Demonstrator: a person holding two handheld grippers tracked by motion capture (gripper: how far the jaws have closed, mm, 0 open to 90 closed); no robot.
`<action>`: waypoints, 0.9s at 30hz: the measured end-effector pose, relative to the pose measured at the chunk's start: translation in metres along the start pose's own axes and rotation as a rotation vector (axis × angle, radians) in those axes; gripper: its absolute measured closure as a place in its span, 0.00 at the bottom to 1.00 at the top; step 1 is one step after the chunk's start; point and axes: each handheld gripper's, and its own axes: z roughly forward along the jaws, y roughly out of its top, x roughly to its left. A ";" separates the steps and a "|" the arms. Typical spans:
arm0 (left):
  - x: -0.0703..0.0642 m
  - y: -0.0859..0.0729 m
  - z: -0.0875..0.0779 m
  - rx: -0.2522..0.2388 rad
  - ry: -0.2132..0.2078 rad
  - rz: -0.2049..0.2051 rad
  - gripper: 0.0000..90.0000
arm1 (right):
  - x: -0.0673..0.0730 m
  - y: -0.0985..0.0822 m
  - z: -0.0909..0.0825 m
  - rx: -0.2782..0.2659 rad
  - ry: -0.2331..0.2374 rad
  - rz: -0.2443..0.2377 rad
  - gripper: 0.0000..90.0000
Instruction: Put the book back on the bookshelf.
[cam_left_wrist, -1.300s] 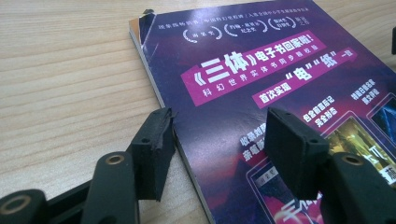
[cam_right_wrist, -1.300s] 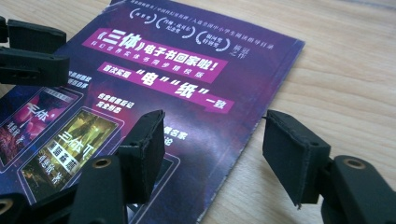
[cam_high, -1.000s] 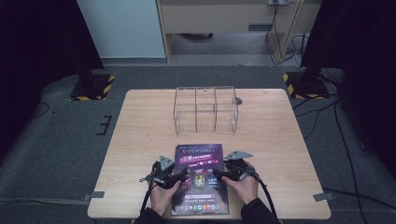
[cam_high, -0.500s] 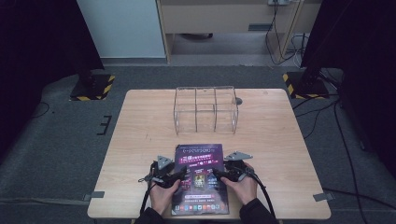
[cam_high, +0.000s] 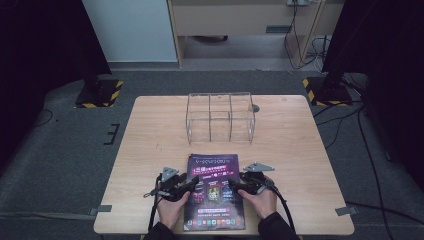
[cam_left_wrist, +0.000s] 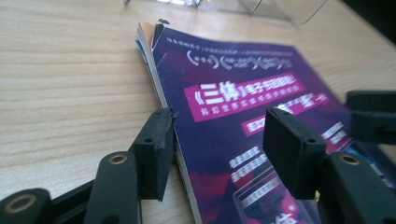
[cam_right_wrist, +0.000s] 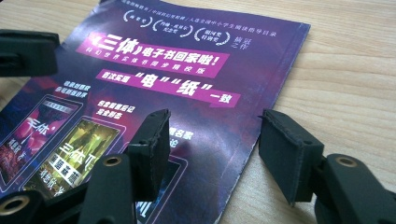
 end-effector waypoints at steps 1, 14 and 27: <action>0.000 0.000 -0.001 -0.008 -0.011 -0.002 0.48 | 0.000 0.000 0.000 -0.003 0.000 0.001 0.48; -0.009 -0.001 -0.001 -0.030 -0.147 0.029 0.49 | -0.002 -0.002 -0.001 -0.015 0.011 0.000 0.48; -0.006 -0.001 0.009 0.030 -0.109 0.062 0.44 | -0.002 -0.003 -0.001 -0.017 0.018 -0.004 0.47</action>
